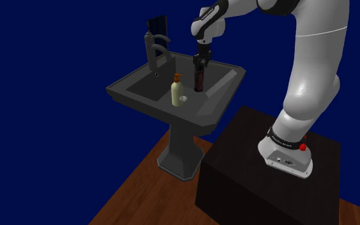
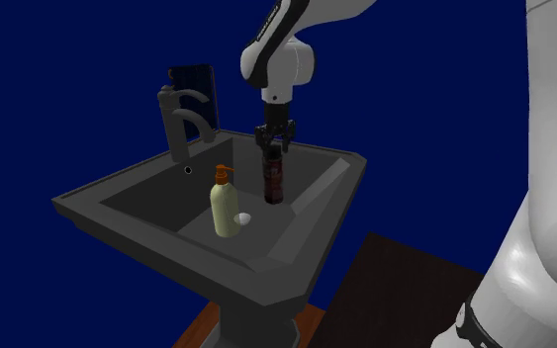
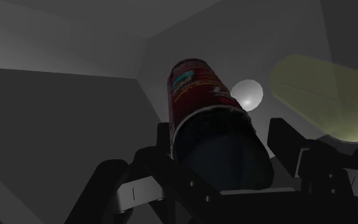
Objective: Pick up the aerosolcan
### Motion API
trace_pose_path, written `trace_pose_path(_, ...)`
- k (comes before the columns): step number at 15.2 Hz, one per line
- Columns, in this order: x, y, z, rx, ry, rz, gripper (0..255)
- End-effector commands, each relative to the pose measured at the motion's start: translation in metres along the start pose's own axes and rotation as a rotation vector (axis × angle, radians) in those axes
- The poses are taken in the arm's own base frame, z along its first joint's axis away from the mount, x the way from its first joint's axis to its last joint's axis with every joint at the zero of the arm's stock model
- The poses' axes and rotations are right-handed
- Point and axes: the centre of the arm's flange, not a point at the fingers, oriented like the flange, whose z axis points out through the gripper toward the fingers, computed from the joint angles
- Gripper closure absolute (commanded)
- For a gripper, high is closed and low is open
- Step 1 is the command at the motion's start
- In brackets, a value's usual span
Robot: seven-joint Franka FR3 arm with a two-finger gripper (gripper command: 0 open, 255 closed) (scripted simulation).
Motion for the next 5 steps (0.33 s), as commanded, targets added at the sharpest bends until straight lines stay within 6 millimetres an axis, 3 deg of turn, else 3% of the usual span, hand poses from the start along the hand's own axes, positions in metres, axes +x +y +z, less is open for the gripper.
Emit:
trace_pose_path(1,0.001,0.000,-0.011,0.000,0.001,0.000,255)
trace_pose_path(5,0.001,0.000,-0.023,0.000,0.001,0.000,255)
